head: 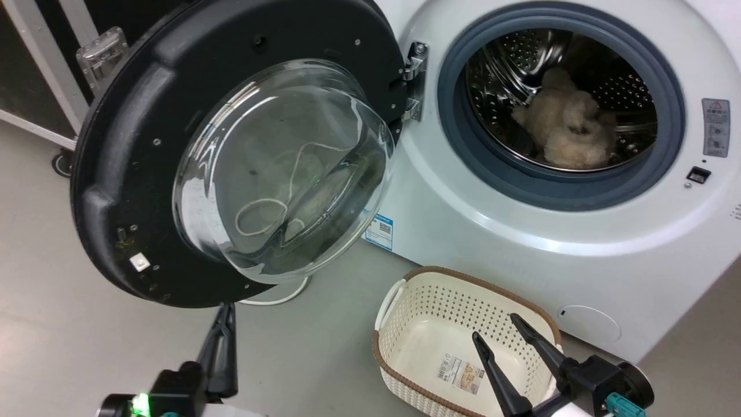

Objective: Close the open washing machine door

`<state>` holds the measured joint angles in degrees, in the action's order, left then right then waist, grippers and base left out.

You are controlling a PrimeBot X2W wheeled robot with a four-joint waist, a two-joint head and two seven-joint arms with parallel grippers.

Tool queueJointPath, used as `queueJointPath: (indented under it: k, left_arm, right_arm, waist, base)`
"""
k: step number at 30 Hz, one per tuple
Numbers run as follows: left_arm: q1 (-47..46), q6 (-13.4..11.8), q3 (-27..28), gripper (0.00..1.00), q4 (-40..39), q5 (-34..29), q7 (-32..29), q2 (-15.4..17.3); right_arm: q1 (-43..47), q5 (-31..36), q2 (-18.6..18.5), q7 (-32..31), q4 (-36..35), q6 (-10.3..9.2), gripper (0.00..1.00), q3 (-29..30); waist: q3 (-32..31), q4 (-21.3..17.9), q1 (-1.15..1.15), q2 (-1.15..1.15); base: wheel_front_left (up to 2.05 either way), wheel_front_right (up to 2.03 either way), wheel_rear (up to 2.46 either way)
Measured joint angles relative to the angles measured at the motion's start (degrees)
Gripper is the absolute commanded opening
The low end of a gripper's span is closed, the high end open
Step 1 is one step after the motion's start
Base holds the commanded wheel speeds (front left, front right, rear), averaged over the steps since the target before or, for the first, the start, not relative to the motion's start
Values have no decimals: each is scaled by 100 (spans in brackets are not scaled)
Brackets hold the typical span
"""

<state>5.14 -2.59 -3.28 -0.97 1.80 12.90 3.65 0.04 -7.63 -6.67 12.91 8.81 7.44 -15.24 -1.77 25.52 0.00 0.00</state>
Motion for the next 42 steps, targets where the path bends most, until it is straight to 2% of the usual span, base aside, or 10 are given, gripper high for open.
queueJointPath:
  k: [7, 13, 17, 22, 29, 30, 33, 36, 42]
  left_arm:
    - [-37, 60, 401, 0, -570, 355, 87, -18]
    - [-639, 437, 1369, 0, -858, 1192, 164, 100]
    - [-1300, 638, 2013, 0, -447, 2016, 88, 431]
    - [-2351, 660, 2774, 0, 348, 3349, -759, 876]
    - [-3262, 266, 3694, 0, 1775, 4626, -2017, 1649]
    - [-3495, 93, 3995, 0, 2284, 5255, -2658, 1747]
    - [-3649, -32, 4164, 0, 2591, 5888, -3395, 1724]
    - [-3656, -23, 4214, 0, 2636, 6139, -3853, 1802]
    - [-3444, 211, 4180, 0, 2472, 6468, -4523, 1823]
  right_arm:
    - [126, 0, -7, 91, 0, 0, 100, 19]
    - [229, 14, -68, 162, -65, 0, 100, 32]
    - [208, 25, -232, 181, -118, 0, 100, 4]
    - [110, -7, -432, 181, -152, 0, 100, 15]
    - [-64, -79, -490, 181, -153, 0, 100, 8]
    - [-65, -113, -500, 181, -142, 0, 100, 16]
    - [-68, -141, -526, 181, -121, 0, 100, 26]
    - [-92, -153, -543, 181, -109, 0, 100, 21]
    - [-147, -153, -517, 181, -38, 0, 100, 30]
  waist:
    - [-28, 147, 0, 0]
    - [132, 165, -1, 0]
    - [400, 10, 1, 0]
    - [748, -246, 1, 0]
    - [1065, -654, 1, 0]
    - [1131, -780, 1, 0]
    - [1164, -837, 1, 0]
    - [1164, -863, 0, 0]
    - [1053, -876, 0, 0]
  base:
    - [0, 0, 0]
    - [0, 0, 0]
    - [0, 0, 0]
    - [0, 0, 0]
    - [0, 0, 0]
    - [0, 0, 0]
    - [0, 0, 0]
    - [0, 0, 0]
    - [0, 0, 0]
